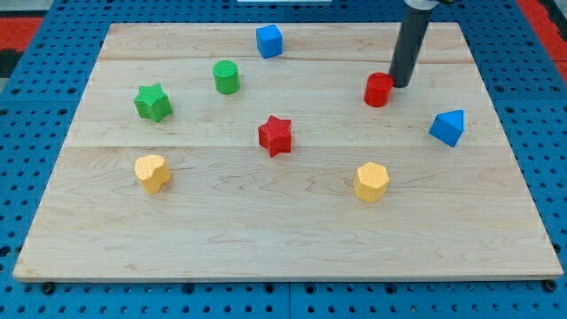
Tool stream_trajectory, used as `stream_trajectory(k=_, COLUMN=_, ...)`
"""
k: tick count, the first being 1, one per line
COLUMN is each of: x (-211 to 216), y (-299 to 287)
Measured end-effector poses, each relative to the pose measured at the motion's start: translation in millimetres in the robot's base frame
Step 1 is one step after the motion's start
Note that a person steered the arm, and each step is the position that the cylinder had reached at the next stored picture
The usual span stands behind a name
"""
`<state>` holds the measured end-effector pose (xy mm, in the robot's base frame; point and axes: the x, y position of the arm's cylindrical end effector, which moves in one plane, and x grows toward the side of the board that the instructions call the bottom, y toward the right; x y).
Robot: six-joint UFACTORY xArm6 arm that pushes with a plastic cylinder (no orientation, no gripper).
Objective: Move the red circle closer to the red star
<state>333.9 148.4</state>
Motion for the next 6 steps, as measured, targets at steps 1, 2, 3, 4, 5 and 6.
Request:
stream_trajectory(k=1, x=9, y=-38)
stream_trajectory(k=2, x=25, y=-47)
stream_trajectory(k=3, x=28, y=-72)
stream_trajectory(k=4, x=28, y=-72)
stream_trajectory(k=5, x=30, y=-72)
stream_trajectory(k=6, x=40, y=-74)
